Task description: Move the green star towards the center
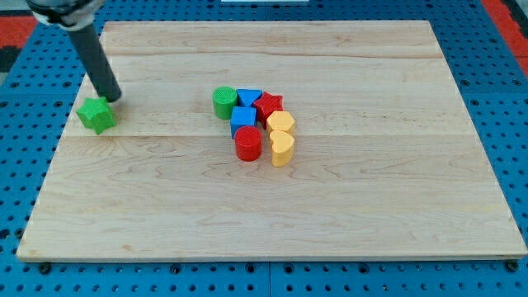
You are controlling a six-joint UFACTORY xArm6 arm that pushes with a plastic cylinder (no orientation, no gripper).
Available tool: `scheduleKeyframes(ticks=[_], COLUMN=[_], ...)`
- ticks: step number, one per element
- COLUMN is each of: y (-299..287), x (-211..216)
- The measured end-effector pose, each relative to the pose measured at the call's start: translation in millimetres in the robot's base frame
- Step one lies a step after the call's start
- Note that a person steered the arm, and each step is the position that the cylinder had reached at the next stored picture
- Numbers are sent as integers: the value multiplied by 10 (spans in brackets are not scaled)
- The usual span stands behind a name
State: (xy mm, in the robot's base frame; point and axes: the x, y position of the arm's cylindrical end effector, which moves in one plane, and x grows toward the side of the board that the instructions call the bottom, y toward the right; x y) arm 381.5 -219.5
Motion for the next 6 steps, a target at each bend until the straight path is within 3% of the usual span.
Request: scheduleKeyframes(ticks=[1,2,3,5,6], y=[-515,-846,-529,459,85], x=[-279,-230,171,351,514])
